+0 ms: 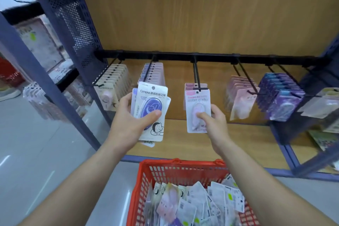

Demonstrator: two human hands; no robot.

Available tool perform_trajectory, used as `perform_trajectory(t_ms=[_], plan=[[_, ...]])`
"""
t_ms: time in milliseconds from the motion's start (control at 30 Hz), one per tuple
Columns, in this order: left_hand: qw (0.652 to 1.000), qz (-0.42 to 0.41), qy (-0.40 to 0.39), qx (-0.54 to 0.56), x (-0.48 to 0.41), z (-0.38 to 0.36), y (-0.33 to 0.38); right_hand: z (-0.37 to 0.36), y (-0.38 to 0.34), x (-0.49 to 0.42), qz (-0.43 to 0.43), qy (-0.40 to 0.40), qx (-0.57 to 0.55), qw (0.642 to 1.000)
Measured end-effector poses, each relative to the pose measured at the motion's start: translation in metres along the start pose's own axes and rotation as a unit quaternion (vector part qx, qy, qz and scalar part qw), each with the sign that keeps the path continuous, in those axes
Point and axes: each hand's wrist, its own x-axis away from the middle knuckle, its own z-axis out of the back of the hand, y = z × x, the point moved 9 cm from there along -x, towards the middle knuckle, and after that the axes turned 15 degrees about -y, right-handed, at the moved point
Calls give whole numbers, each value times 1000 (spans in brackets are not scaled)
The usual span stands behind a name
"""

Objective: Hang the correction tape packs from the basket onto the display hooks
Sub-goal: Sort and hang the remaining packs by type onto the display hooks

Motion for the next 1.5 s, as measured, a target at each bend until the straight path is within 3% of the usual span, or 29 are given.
perform_trajectory(t_ms=[333, 467, 533, 700, 767, 1033, 1500], plan=[[1000, 5, -6, -20, -9, -6, -6, 7, 21, -29, -36, 39, -19, 998], [1000, 9, -21, -6, -9, -15, -7, 13, 24, -27, -95, 74, 87, 989], [999, 8, -35, 4, -7, -24, -4, 14, 14, -4, -83, 89, 133, 984], [998, 15, -51, 35, 3, -49, 3, -39, -17, 56, -48, -139, -6, 989], [997, 13, -58, 46, 9, -61, 9, -48, -35, 72, -22, -169, -22, 985], [995, 16, -69, 77, 31, -89, 26, -30, -65, 96, 7, -131, 5, 991], [993, -20, -114, 37, 33, -93, 50, -1, -79, 112, 18, -22, -124, 992]])
